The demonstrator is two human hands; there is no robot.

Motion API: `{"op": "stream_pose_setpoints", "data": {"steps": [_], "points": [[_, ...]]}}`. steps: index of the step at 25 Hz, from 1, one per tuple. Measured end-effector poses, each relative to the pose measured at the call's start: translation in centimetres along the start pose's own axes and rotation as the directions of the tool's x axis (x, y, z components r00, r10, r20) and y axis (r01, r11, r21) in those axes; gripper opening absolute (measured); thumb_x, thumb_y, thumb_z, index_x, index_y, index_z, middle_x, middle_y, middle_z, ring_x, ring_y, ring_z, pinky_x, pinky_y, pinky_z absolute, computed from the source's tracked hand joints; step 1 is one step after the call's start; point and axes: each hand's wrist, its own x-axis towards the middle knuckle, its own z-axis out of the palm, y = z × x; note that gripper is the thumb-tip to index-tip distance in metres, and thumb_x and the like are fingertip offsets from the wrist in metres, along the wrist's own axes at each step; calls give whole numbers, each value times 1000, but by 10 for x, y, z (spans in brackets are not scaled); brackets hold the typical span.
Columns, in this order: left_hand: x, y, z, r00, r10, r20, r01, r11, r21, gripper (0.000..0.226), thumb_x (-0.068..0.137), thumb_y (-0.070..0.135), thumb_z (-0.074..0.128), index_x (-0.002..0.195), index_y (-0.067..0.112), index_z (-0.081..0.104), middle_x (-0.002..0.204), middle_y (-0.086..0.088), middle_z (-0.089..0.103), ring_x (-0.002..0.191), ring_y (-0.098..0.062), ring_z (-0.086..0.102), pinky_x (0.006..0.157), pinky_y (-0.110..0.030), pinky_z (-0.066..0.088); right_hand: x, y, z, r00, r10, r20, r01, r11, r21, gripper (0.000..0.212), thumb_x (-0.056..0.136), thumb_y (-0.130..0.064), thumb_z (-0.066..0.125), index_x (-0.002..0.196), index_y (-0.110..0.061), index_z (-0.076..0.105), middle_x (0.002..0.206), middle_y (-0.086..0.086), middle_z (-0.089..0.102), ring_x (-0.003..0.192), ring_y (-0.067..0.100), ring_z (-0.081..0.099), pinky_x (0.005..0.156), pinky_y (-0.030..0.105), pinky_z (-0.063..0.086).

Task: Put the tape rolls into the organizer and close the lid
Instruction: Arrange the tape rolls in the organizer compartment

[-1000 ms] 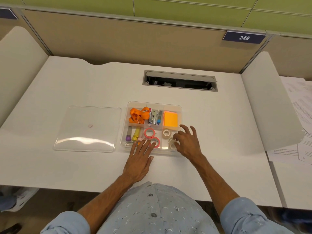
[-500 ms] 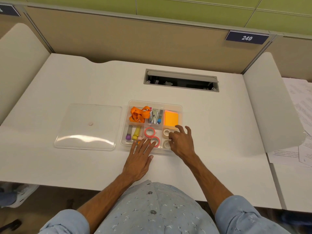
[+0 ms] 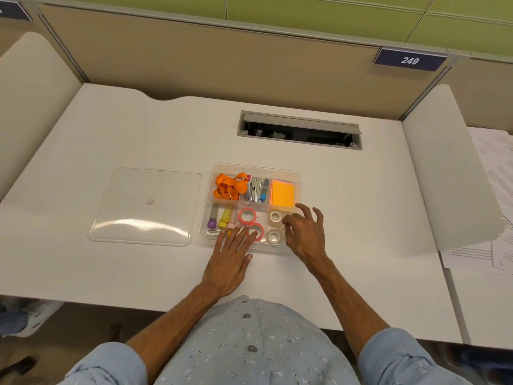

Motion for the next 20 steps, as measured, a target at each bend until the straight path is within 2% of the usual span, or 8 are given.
{"op": "stream_pose_setpoints", "data": {"steps": [4,8,14,20], "points": [[0,0,0,1000,6,-10,-6,1000,-4,60,113,43,37,167,23,23,176,-3,21,165,-24,14,136,-55,7,2,13,-7,994,14,111,-2,994,-107,44,99,-50,63,138,-31,67,151,-9,64,165,20,21,135,58,6],[-1,0,-1,1000,4,-10,-4,1000,-12,60,112,43,38,167,22,24,176,-4,23,165,-25,15,136,-55,9,9,8,-8,978,-12,211,54,980,-192,51,95,-60,67,135,-29,70,153,-5,63,168,23,12,134,63,-2],[0,0,-2,1000,-5,14,5,1000,-6,60,112,44,35,167,24,21,176,-3,20,165,-24,13,136,-55,7,12,8,-9,977,-38,209,84,973,-215,47,98,-56,65,137,-29,69,154,-5,62,167,23,15,134,63,0],[1,1,-1,1000,-15,24,14,1000,9,60,112,46,32,167,24,22,176,-4,21,165,-26,14,135,-58,12,12,9,-11,973,-77,220,132,960,-248,50,96,-45,70,141,-23,65,159,1,56,166,25,19,134,62,6]]}}
